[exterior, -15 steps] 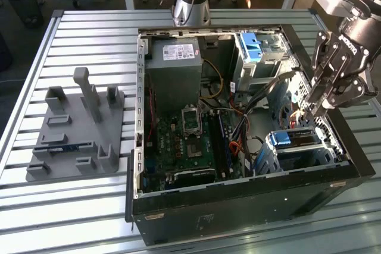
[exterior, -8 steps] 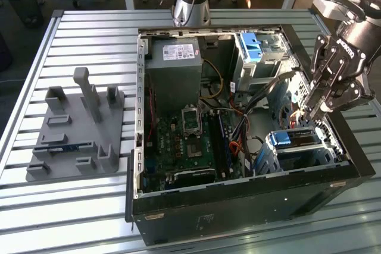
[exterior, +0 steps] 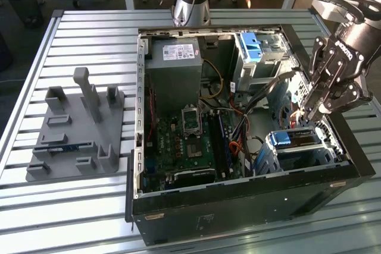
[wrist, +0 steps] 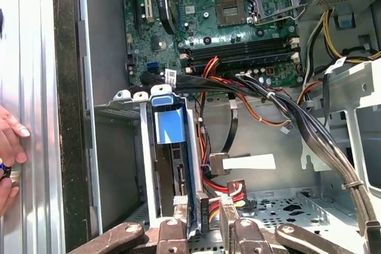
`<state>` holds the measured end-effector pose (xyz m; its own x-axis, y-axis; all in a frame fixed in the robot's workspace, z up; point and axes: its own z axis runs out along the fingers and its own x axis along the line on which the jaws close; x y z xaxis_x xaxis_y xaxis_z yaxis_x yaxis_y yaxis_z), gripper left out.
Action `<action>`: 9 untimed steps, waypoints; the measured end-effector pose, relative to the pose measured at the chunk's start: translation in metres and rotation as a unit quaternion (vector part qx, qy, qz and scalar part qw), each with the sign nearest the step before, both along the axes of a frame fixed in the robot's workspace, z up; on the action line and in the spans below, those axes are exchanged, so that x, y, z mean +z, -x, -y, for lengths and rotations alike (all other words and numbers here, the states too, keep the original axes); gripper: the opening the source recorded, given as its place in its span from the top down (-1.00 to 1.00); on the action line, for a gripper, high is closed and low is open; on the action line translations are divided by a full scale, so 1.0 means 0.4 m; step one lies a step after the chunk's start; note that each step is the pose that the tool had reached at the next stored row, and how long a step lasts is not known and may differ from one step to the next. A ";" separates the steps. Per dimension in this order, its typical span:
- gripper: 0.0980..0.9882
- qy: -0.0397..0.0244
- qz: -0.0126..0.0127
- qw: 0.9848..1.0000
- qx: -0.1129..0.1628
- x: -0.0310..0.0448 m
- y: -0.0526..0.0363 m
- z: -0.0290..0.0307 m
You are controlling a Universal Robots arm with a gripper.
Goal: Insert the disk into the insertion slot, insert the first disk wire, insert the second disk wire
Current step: 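Insert the first disk wire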
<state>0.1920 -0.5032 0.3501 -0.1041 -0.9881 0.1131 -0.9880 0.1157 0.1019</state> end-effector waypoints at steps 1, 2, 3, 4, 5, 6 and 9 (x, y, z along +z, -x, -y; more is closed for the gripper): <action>0.43 0.000 0.000 1.000 0.003 0.000 0.000 0.000; 0.43 0.000 0.000 1.000 0.007 0.000 0.000 0.000; 0.43 0.000 0.000 1.000 0.010 0.000 0.000 -0.001; 0.43 0.000 0.000 1.000 0.013 -0.001 0.000 -0.001; 0.43 0.000 0.000 1.000 0.017 -0.001 0.000 -0.001; 0.43 0.000 0.000 1.000 0.021 -0.001 0.000 -0.002; 0.43 0.000 0.000 1.000 0.030 -0.002 0.000 -0.002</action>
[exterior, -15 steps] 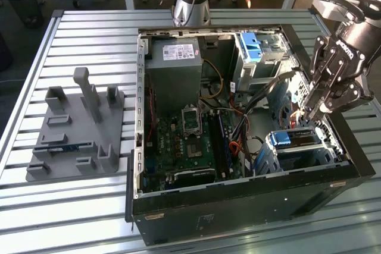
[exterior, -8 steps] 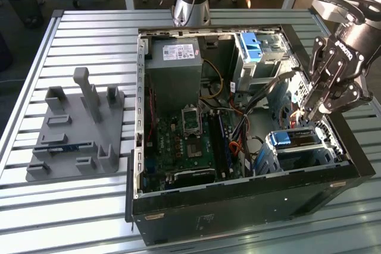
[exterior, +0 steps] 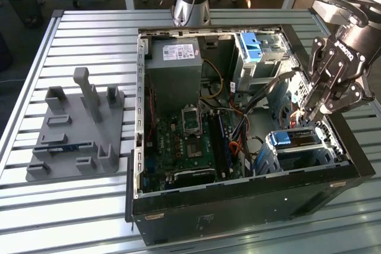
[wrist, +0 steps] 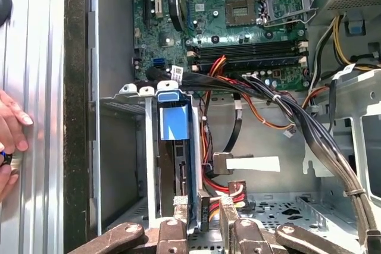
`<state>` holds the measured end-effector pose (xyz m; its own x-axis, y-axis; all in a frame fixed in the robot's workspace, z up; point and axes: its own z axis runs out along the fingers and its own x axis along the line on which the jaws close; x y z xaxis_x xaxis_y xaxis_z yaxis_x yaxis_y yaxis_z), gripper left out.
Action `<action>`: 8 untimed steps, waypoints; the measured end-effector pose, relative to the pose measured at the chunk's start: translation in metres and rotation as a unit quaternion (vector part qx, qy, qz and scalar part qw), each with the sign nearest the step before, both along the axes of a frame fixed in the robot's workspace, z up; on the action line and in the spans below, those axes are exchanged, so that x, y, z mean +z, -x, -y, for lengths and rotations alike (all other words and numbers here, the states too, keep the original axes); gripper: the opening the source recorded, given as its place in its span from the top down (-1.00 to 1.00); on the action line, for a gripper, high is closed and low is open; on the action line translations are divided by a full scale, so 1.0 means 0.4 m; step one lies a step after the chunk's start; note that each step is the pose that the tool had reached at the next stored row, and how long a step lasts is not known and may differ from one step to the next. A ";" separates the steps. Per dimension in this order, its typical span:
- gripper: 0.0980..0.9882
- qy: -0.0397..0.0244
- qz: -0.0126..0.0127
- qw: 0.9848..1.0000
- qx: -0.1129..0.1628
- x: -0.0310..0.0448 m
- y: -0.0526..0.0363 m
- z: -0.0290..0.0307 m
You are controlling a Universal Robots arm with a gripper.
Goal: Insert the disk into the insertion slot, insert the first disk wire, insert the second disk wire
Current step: 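Insert the first disk wire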
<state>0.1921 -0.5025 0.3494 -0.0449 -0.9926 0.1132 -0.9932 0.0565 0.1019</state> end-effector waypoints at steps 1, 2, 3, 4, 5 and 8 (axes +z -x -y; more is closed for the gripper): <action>0.43 0.000 0.000 1.000 0.002 0.000 0.000 0.000; 0.43 0.000 0.000 1.000 0.003 0.000 0.000 0.000; 0.43 0.000 0.000 1.000 0.003 0.000 0.000 0.000; 0.45 0.000 0.000 1.000 0.003 0.000 0.000 0.000; 0.61 0.000 0.000 1.000 0.003 0.000 0.000 0.000; 0.85 0.000 0.000 1.000 0.003 -0.001 0.000 0.000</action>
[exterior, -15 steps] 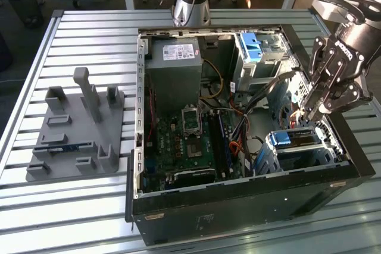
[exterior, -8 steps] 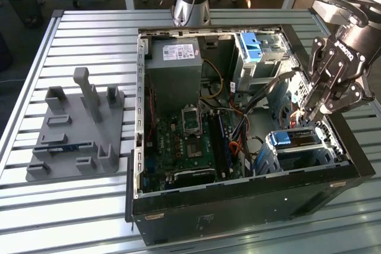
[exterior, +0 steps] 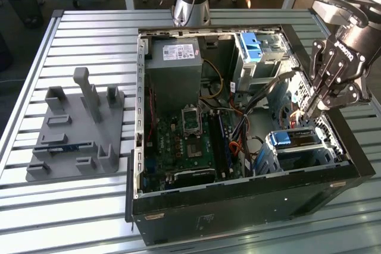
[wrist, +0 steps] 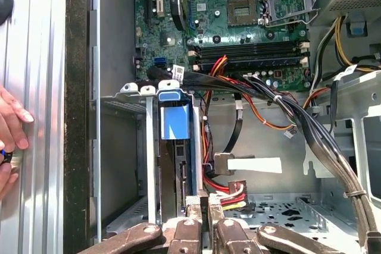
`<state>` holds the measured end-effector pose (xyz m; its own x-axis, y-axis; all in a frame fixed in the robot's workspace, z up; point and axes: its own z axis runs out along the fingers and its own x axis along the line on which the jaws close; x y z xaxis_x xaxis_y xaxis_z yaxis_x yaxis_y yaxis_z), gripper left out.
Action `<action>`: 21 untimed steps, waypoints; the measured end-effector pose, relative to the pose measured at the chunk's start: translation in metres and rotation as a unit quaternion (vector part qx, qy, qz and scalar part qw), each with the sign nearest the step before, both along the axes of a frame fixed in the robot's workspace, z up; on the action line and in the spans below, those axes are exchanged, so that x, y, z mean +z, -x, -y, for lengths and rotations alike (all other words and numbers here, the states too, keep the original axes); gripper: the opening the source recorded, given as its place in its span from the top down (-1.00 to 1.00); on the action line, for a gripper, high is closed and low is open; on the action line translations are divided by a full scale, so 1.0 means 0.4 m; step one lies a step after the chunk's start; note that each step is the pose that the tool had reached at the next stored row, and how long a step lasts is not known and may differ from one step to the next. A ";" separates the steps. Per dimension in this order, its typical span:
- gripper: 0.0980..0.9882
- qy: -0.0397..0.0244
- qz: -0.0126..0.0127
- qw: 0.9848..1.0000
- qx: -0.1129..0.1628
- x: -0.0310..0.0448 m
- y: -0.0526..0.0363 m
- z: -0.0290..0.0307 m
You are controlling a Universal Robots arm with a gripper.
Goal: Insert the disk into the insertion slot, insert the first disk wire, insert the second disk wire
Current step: 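Insert the first disk wire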
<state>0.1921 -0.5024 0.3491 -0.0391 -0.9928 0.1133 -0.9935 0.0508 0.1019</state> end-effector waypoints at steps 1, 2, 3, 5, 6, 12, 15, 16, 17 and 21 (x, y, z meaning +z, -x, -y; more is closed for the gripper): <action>0.85 0.000 0.000 1.000 0.000 0.000 0.000 0.000; 0.85 0.000 0.000 1.000 0.000 0.000 0.000 0.000; 0.85 0.000 0.000 1.000 0.000 0.000 0.000 0.000; 0.85 0.001 0.000 1.000 0.001 -0.001 0.001 0.000; 0.85 0.003 0.000 1.000 0.001 -0.001 0.001 0.000; 0.85 0.006 0.019 1.000 0.002 0.000 0.017 0.000; 0.85 0.006 0.034 0.999 0.002 0.000 0.027 0.000; 0.85 0.006 0.036 0.999 0.002 0.000 0.032 0.000; 0.85 0.006 0.036 0.999 0.002 0.000 0.036 0.001; 0.85 0.005 0.038 0.999 0.002 0.000 0.047 0.012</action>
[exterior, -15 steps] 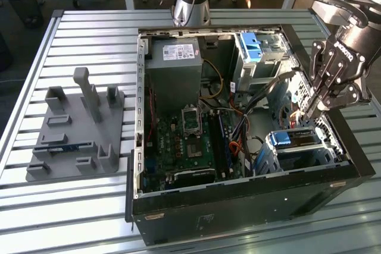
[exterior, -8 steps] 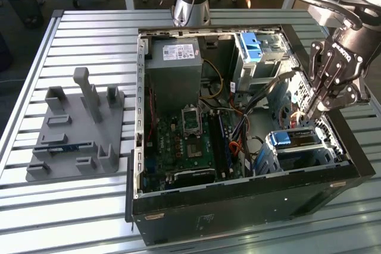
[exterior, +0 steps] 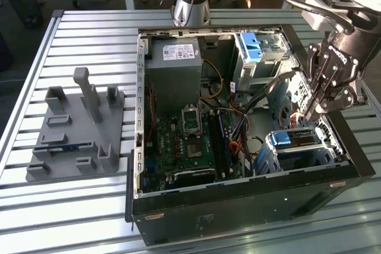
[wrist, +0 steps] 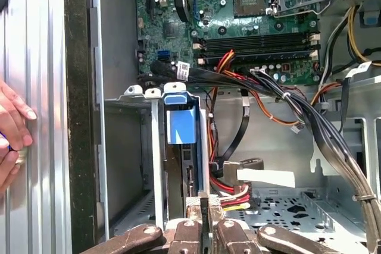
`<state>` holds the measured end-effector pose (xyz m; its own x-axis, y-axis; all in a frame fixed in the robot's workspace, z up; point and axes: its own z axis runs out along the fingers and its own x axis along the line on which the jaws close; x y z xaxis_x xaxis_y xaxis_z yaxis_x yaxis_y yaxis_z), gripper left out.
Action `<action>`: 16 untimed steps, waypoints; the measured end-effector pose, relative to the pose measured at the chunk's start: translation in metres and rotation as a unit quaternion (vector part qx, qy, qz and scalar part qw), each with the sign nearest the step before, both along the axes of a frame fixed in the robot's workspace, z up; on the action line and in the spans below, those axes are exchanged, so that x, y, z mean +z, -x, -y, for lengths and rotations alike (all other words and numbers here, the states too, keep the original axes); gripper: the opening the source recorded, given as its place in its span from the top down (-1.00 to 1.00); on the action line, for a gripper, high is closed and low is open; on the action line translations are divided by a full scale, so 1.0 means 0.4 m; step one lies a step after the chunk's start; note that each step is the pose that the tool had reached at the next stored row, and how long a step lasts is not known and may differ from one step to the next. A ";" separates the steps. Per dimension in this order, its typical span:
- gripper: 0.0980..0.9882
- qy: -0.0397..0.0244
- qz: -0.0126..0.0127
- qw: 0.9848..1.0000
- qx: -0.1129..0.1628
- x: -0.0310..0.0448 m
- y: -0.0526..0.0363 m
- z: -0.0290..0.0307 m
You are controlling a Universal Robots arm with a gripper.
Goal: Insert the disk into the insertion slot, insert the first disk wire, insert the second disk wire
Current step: 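Insert the first disk wire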
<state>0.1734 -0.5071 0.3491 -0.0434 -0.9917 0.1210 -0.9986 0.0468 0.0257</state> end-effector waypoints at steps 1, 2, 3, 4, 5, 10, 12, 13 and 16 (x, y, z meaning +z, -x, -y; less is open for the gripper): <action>0.85 -0.001 0.000 1.000 0.000 0.000 0.001 0.004; 0.85 -0.001 0.001 1.000 0.000 0.000 0.002 0.009; 0.85 -0.002 0.001 1.000 0.000 0.000 0.003 0.013; 0.85 -0.004 0.001 1.000 0.000 0.000 0.002 0.014; 0.85 -0.007 0.001 1.000 0.001 0.000 0.002 0.015; 0.85 -0.030 0.003 1.000 0.002 0.000 0.003 0.021; 0.85 -0.037 0.004 0.999 0.003 0.000 0.003 0.024; 0.85 -0.041 0.005 0.999 0.003 0.000 0.003 0.026; 0.85 -0.051 0.006 0.999 0.004 0.000 0.003 0.029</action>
